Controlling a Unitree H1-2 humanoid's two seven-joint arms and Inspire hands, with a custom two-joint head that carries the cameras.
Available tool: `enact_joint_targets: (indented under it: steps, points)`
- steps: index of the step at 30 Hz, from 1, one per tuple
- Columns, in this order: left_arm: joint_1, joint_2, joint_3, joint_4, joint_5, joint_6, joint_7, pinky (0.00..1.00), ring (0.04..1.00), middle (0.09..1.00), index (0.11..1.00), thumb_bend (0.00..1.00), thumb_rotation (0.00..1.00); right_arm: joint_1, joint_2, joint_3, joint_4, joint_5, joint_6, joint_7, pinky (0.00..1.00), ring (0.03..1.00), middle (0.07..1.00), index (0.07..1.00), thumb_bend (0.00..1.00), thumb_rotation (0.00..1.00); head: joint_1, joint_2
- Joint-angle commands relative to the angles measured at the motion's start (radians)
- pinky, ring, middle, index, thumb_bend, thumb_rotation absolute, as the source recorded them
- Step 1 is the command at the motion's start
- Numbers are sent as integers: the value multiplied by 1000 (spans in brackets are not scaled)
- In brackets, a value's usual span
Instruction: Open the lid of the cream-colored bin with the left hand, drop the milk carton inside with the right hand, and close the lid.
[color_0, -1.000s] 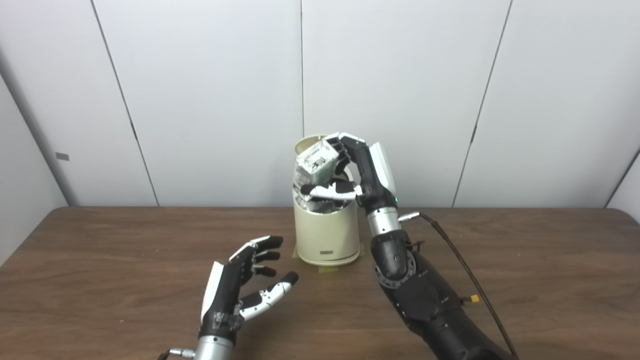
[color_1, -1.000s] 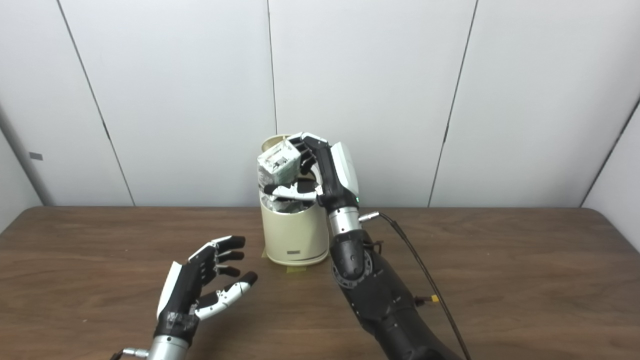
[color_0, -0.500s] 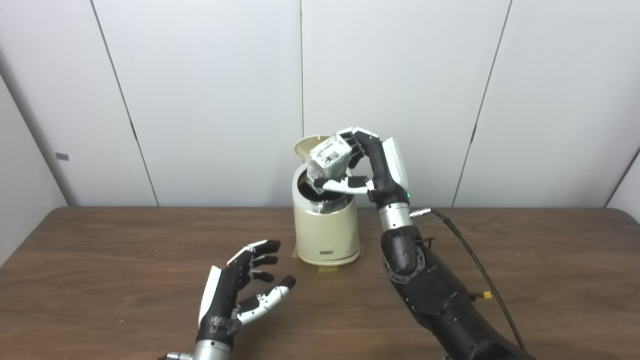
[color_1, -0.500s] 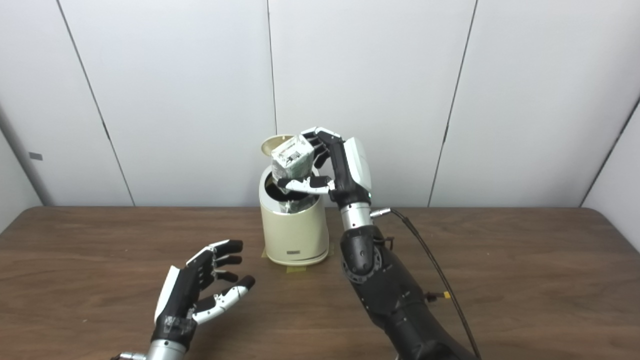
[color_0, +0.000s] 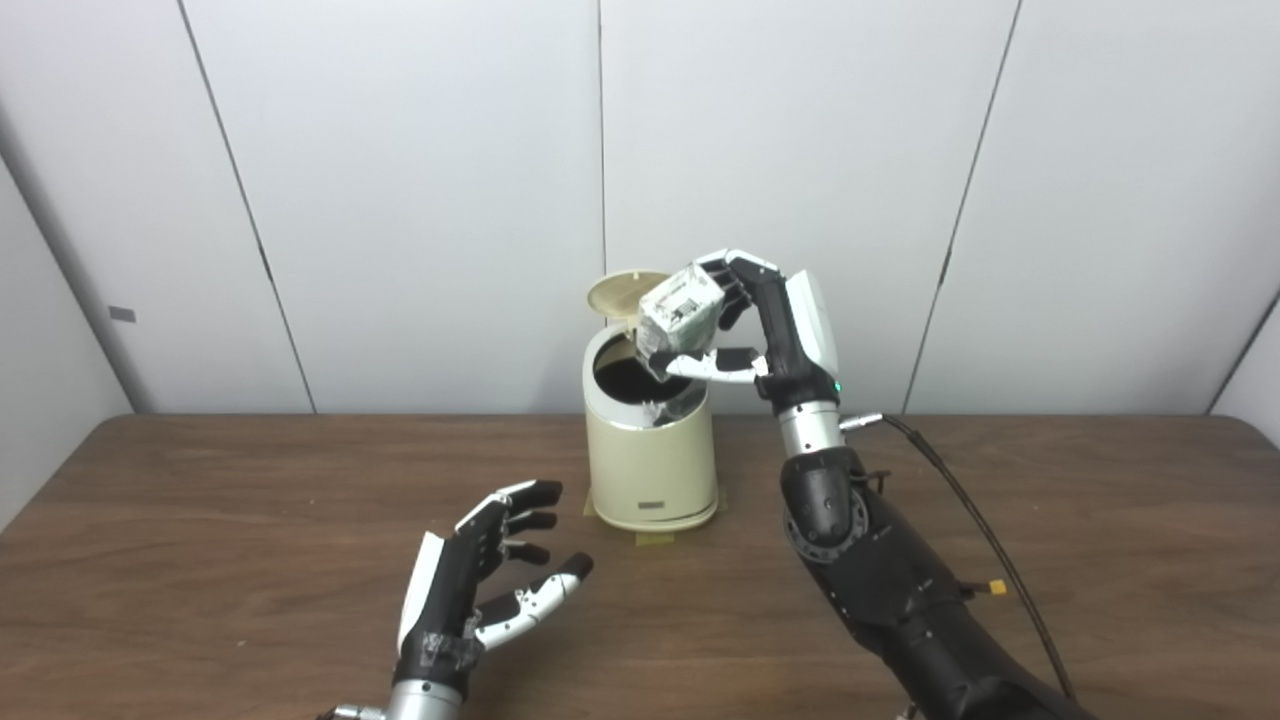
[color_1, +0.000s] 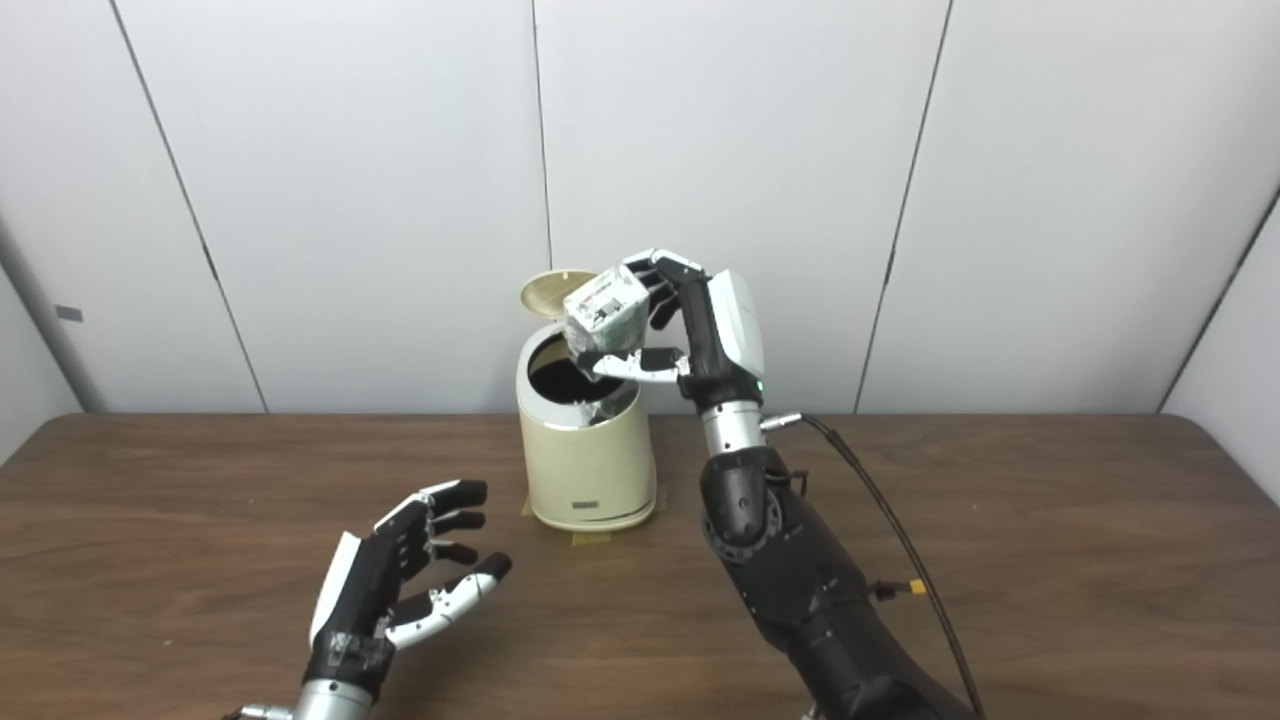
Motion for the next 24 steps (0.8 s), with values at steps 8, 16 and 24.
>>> enact_joint_targets:
  steps: [8, 16, 24]
  points:
    - [-25, 2, -3, -47, -2, -10, -4, 603, 740, 781, 743, 616, 121, -43, -16, 5, -59, -32, 50, 135, 348, 425, 529, 503, 517, 0, 0, 0]
    - [-26, 0, -5, -51, -1, -7, -4, 601, 735, 778, 741, 612, 109, -31, -14, -13, -70, -31, 73, 169, 364, 488, 644, 493, 523, 129, 3, 5]
    - [-27, 2, -6, -51, 9, -10, 0, 602, 735, 773, 735, 618, 124, -23, -14, -16, -86, -32, 88, 200, 360, 495, 661, 493, 524, 133, 3, 6]
